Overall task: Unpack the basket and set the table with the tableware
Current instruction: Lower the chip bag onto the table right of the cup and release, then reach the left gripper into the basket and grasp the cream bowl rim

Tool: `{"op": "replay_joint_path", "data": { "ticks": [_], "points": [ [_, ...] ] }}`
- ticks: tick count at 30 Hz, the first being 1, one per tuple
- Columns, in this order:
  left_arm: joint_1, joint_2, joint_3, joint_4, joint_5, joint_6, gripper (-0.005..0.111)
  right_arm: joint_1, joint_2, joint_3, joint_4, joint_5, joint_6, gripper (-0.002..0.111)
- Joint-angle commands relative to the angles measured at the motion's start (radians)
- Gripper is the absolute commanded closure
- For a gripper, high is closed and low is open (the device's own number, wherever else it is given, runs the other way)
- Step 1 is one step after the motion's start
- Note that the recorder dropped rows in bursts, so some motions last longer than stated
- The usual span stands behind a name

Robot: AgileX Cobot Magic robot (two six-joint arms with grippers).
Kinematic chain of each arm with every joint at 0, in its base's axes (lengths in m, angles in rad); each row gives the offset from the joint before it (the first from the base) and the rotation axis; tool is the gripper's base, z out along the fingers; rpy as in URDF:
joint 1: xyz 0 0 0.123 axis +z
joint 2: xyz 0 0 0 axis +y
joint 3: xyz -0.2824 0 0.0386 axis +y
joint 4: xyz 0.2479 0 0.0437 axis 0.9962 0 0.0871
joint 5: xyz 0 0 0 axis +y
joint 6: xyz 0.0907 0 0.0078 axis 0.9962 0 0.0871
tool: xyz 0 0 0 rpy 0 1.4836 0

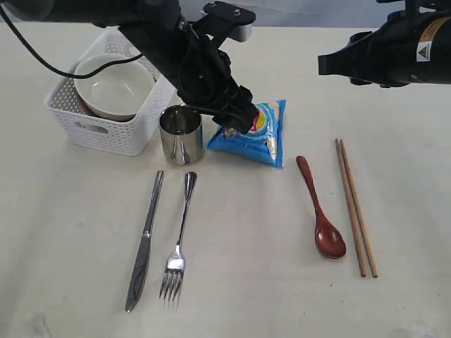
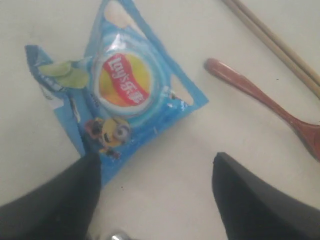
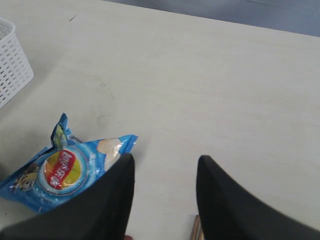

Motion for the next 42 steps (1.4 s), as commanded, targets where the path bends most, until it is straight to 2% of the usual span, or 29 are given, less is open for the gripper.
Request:
{"op": "replay_joint_path", "data": {
  "ticks": [1, 6, 10, 14, 17, 22, 26, 33, 42],
  "points": [
    [-0.005, -0.024, 0.005, 0.054, 0.004, -0.054, 0.045, -0.004, -0.007, 0.002, -0.01, -0.006, -0.007, 0.069],
    [-0.003, -0.108, 0.005, 0.108, 0.027, -0.065, 0.045, -0.004, -0.007, 0.002, -0.01, -0.006, -0.007, 0.069],
    [0.016, -0.193, 0.005, 0.28, 0.026, -0.207, 0.045, -0.004, -0.007, 0.002, -0.01, -0.003, -0.007, 0.069],
    [0.078, -0.247, 0.018, 0.47, 0.036, -0.42, 0.045, -0.004, -0.007, 0.002, -0.01, -0.003, -0.007, 0.069],
    [0.149, -0.246, 0.053, 0.544, 0.035, -0.548, 0.045, -0.004, -0.007, 0.002, -0.01, -0.003, -0.005, 0.069],
    [0.244, -0.223, 0.136, 0.552, -0.025, -0.639, 0.045, -0.004, -0.007, 0.002, -0.01, -0.003, -0.001, 0.069],
    [0.289, -0.202, 0.171, 0.552, -0.063, -0.662, 0.045, -0.004, -0.007, 0.002, -0.01, -0.003, -0.001, 0.069],
    [0.3, -0.19, 0.202, 0.58, -0.1, -0.701, 0.045, -0.004, -0.007, 0.002, -0.01, -0.003, -0.001, 0.069],
    [0.3, -0.184, 0.227, 0.753, -0.095, -0.874, 0.045, -0.004, -0.007, 0.002, -0.01, 0.001, -0.001, 0.069]
  ]
}}
